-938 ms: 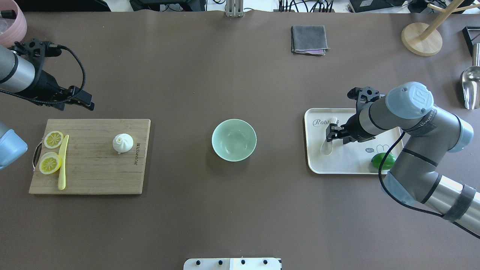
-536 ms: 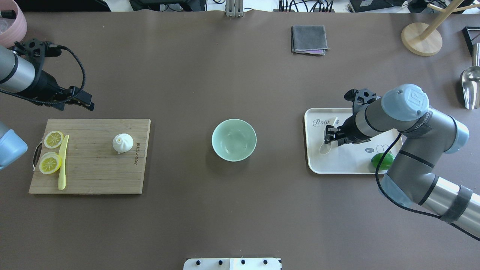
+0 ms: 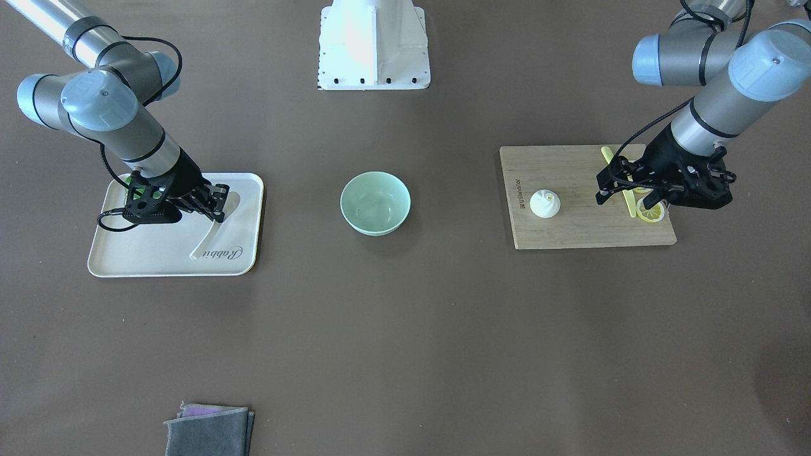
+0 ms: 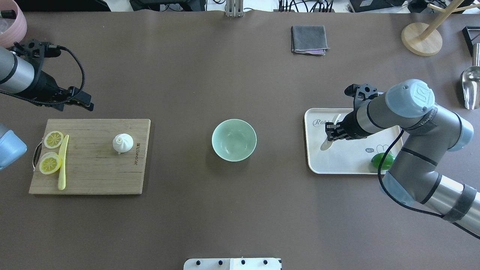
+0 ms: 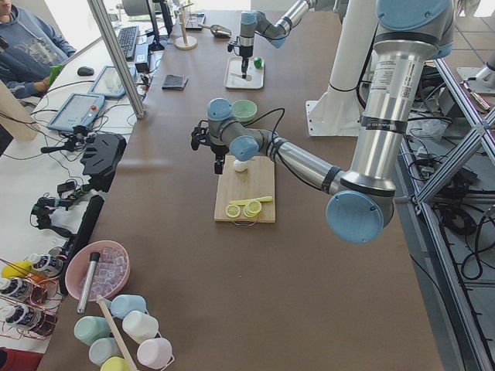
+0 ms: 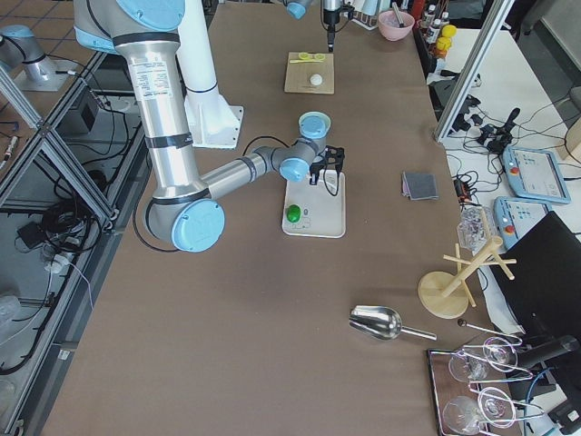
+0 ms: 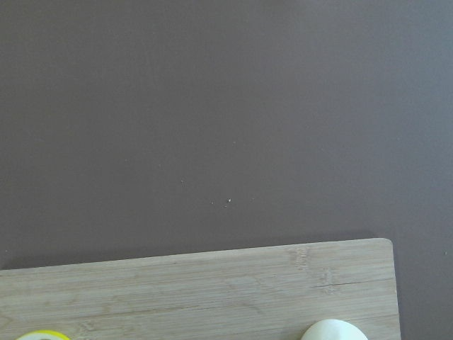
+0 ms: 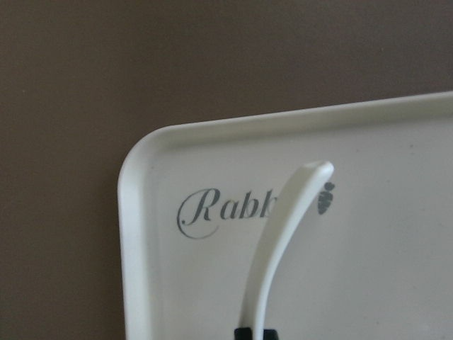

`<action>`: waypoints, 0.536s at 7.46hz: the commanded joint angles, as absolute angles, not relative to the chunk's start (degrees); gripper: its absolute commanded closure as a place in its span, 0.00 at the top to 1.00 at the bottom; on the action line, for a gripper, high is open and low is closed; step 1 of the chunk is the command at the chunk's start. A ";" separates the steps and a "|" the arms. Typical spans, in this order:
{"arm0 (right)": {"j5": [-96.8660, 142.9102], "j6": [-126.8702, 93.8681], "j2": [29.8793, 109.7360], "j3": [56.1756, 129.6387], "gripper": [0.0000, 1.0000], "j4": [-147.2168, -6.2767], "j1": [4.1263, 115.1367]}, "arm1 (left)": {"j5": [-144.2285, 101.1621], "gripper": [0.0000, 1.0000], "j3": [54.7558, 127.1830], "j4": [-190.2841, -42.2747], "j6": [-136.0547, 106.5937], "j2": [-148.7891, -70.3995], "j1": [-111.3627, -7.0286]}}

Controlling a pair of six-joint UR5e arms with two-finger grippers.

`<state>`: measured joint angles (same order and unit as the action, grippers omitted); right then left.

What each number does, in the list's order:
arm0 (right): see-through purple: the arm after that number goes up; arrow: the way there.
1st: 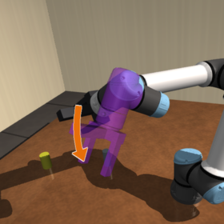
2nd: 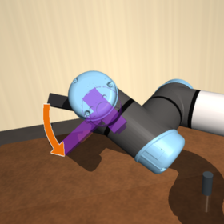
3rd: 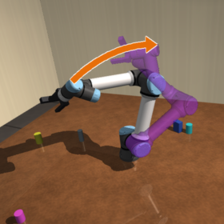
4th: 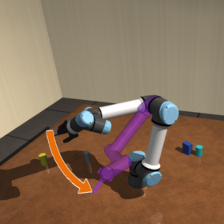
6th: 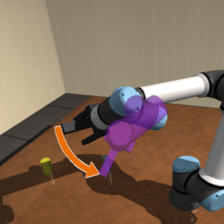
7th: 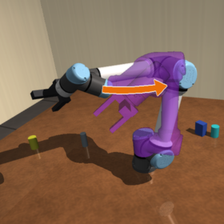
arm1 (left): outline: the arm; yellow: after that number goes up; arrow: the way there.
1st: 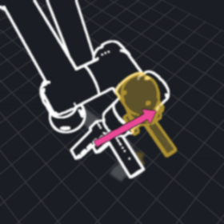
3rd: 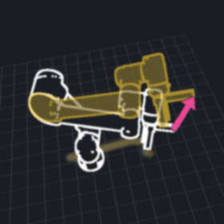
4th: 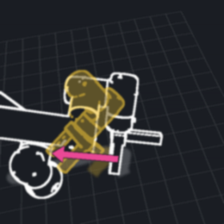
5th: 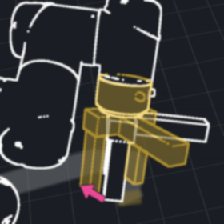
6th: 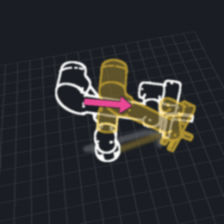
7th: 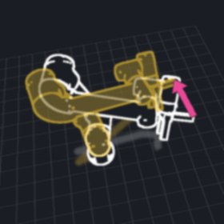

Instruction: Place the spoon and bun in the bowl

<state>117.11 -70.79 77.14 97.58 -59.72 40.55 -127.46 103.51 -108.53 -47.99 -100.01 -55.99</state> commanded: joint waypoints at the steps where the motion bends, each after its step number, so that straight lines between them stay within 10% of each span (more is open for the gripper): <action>1: 117.07 -76.15 72.90 99.14 0.00 -60.12 40.96 | -127.53 0.98 103.80 -108.54 -47.99 -99.76 -55.99; 4: 104.55 -89.70 56.22 97.39 0.00 -71.23 31.33 | -127.62 0.98 102.93 -108.72 -47.81 -100.02 -55.90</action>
<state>110.53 -85.02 63.28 98.31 -65.85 35.70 -127.58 103.56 -108.64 -47.97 -99.78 -55.96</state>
